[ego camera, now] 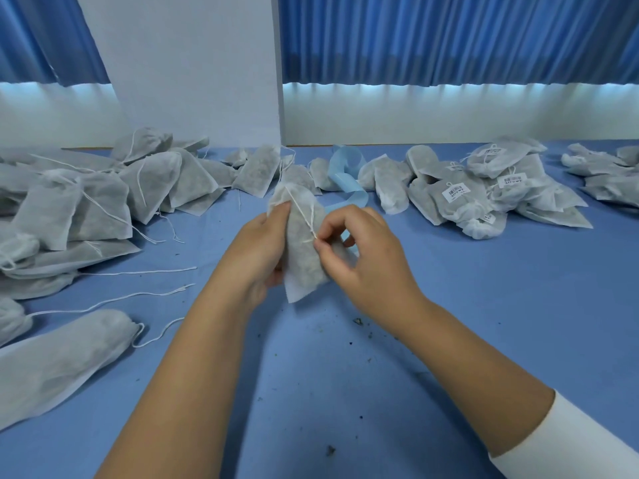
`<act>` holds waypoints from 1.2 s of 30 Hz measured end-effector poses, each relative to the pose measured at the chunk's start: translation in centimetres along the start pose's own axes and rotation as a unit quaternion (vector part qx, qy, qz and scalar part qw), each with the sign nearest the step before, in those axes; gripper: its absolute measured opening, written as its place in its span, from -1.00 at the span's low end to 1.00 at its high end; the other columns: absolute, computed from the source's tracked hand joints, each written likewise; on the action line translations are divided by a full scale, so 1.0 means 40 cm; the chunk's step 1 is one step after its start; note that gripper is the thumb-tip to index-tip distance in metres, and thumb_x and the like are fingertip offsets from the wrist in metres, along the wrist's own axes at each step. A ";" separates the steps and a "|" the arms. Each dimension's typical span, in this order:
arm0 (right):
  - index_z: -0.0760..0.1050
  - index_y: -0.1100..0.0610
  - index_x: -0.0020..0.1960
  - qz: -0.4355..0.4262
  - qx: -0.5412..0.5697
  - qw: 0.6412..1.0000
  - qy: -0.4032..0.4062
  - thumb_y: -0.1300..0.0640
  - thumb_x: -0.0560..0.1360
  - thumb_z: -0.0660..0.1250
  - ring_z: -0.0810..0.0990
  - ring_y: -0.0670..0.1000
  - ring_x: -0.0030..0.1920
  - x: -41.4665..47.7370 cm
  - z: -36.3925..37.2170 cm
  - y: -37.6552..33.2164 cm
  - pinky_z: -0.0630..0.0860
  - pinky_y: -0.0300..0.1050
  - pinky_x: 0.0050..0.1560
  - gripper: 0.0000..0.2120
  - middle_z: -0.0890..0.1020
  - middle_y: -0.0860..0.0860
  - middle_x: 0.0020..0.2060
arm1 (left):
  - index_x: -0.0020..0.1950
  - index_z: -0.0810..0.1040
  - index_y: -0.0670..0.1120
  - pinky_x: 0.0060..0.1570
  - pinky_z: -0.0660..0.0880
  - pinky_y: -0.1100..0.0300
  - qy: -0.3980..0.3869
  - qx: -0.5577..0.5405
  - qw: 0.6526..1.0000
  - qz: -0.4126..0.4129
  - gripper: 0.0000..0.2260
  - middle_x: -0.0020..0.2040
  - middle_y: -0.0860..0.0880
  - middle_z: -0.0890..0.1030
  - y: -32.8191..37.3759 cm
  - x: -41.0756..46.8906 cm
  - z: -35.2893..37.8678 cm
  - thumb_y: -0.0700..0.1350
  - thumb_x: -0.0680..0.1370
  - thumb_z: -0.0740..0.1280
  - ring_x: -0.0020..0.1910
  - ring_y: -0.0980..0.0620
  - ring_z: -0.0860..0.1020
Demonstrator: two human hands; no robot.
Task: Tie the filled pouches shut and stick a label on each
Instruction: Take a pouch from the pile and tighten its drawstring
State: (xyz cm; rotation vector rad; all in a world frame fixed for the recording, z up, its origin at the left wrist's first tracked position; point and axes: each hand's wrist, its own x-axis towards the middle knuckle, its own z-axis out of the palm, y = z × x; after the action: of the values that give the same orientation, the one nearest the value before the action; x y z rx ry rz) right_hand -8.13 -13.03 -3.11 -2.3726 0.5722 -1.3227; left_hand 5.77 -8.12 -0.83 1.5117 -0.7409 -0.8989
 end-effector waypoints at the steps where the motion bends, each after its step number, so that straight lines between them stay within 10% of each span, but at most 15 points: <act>1: 0.49 0.13 -0.08 0.008 -0.003 1.000 0.002 0.28 0.47 0.38 0.45 -0.07 -0.07 0.001 -0.001 0.005 0.40 -0.27 -0.05 -0.89 0.58 -0.08 -0.16 | 0.04 0.61 -0.05 -0.19 0.62 0.12 -0.017 -0.018 1.000 -0.010 -0.73 -0.14 -0.04 0.70 0.001 -0.002 0.001 0.05 0.66 0.17 -0.19 0.02 0.67; 6: 0.47 0.10 -0.05 0.030 0.016 0.999 -0.017 0.28 0.49 0.35 0.46 -0.09 -0.04 0.006 -0.010 0.018 0.34 -0.41 -0.04 -0.88 0.58 -0.11 -0.13 | 0.10 0.58 -0.16 -0.23 0.63 0.15 -0.097 -0.060 0.993 -0.014 -0.78 -0.17 -0.07 0.69 0.013 -0.018 -0.008 -0.04 0.57 0.34 -0.23 0.00 0.68; 13: 0.43 0.05 -0.07 0.152 0.190 0.970 -0.016 0.38 0.51 0.28 0.60 -0.12 -0.03 0.027 -0.038 0.033 0.47 -0.27 -0.15 -0.77 0.64 -0.08 -0.09 | 0.17 0.59 -0.16 0.17 0.58 -0.09 -0.002 0.002 1.000 0.026 -0.74 0.02 -0.12 0.71 -0.006 -0.005 0.005 -0.11 0.52 0.46 0.03 -0.10 0.69; 22: 0.52 -0.17 -0.03 0.204 -0.065 0.955 -0.204 0.24 0.40 0.39 0.45 -0.11 0.06 0.017 -0.132 0.135 0.41 -0.23 0.08 -0.68 0.45 -0.07 0.07 | 0.12 0.56 -0.13 0.07 0.55 0.03 0.122 -0.037 0.991 0.035 -0.79 0.03 -0.08 0.64 -0.022 0.039 -0.021 -0.03 0.58 0.35 -0.06 -0.04 0.62; 31: 0.58 0.00 0.17 0.088 -0.120 0.980 -0.131 0.10 0.51 0.42 0.35 -0.14 0.16 -0.002 -0.076 0.158 0.39 -0.21 0.21 -0.77 0.46 -0.13 0.08 | 0.07 0.56 -0.14 0.13 0.55 -0.02 0.117 -0.044 0.992 0.038 -0.80 -0.05 -0.06 0.62 -0.030 0.049 -0.015 -0.02 0.58 0.34 -0.05 -0.06 0.61; 36: 0.58 0.03 0.18 0.081 -0.133 0.980 -0.120 0.09 0.52 0.40 0.40 -0.13 0.14 0.000 -0.070 0.166 0.43 -0.16 0.21 -0.77 0.50 -0.11 0.09 | -0.02 0.47 -0.07 -0.24 0.37 0.21 0.112 0.008 0.989 0.098 -0.79 -0.10 0.02 0.55 -0.045 0.056 0.028 0.07 0.60 0.30 -0.14 0.06 0.53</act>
State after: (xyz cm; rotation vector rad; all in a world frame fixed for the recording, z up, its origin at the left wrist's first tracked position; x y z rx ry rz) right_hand -11.67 -19.02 -5.04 -2.5813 0.8932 -0.9207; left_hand 5.88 -10.34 -2.93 1.4953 -0.7181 -0.5678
